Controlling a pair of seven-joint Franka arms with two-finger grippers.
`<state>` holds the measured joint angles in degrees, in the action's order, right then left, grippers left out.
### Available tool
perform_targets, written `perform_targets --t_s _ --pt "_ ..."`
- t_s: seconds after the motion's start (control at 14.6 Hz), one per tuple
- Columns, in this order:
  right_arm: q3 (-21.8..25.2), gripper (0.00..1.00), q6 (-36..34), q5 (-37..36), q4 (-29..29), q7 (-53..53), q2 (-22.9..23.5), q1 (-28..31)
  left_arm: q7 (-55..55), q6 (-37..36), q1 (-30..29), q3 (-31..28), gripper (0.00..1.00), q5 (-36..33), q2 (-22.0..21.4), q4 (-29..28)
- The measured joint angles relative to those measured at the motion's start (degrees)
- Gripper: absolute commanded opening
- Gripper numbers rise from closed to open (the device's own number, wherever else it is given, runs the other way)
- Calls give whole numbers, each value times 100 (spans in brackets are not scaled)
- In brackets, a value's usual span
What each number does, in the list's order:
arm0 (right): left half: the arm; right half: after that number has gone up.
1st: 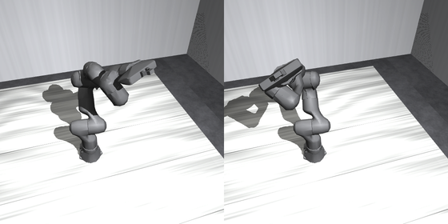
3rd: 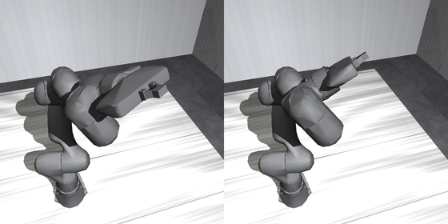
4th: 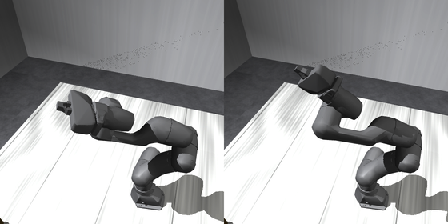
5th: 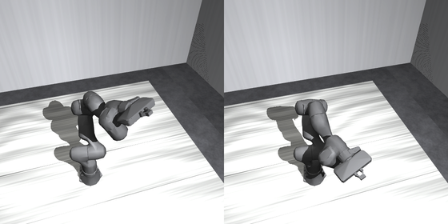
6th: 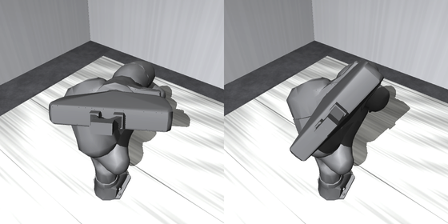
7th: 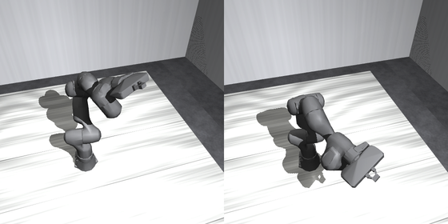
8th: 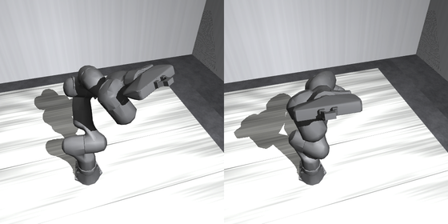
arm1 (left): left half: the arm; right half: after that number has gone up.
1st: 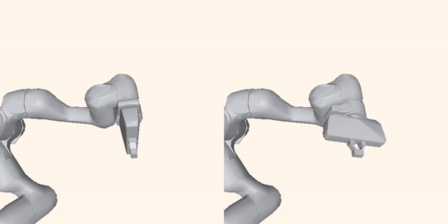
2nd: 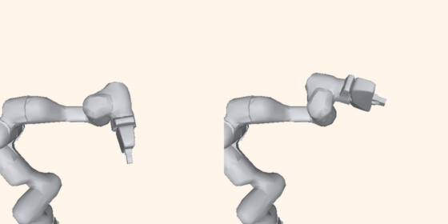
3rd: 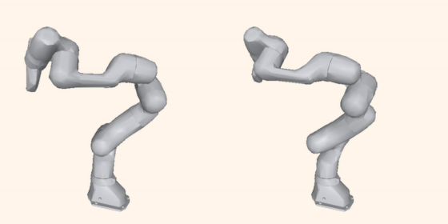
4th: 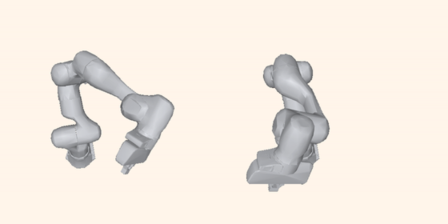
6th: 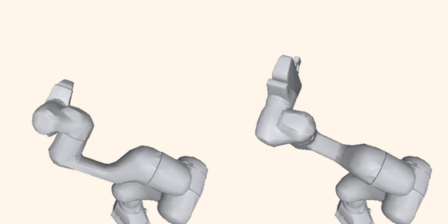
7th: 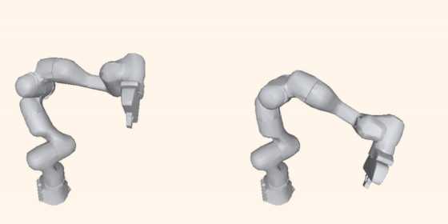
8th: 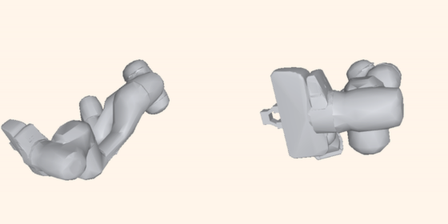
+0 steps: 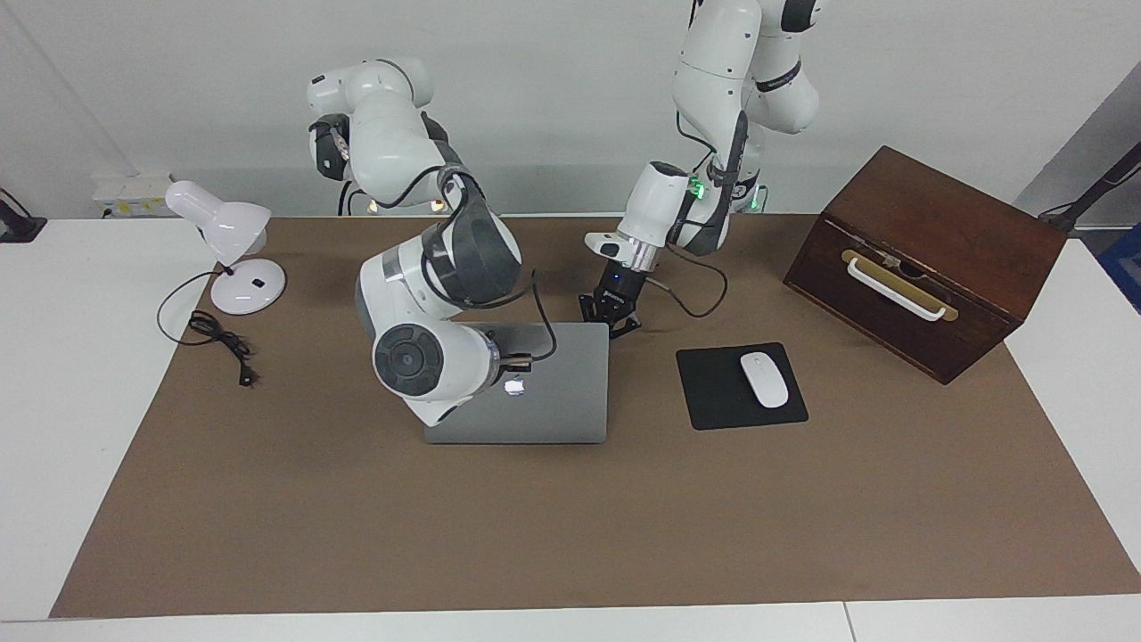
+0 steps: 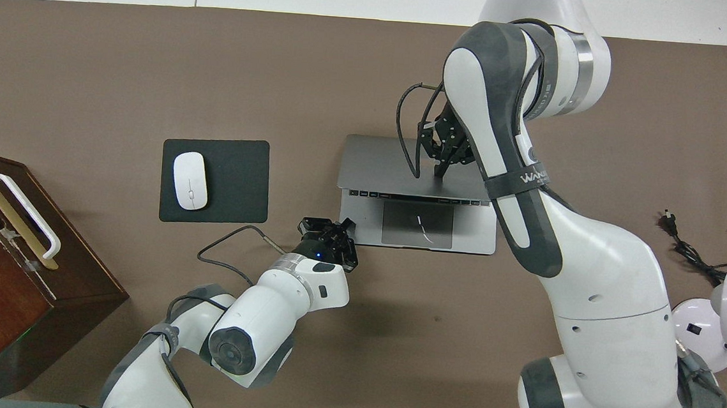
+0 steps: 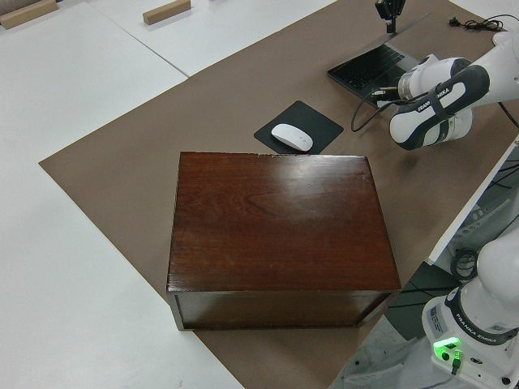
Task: Close laptop with both arms
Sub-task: 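Push the laptop lid down toward the keyboard with the right gripper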
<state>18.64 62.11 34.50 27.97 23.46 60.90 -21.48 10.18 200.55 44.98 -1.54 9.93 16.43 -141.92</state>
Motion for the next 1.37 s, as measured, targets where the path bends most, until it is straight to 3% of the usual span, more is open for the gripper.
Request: perform_targets --t_s 1.37 --pt "-14 0 230 4 0 134 361 -56 6 13 1 0 0 0 3 -4"
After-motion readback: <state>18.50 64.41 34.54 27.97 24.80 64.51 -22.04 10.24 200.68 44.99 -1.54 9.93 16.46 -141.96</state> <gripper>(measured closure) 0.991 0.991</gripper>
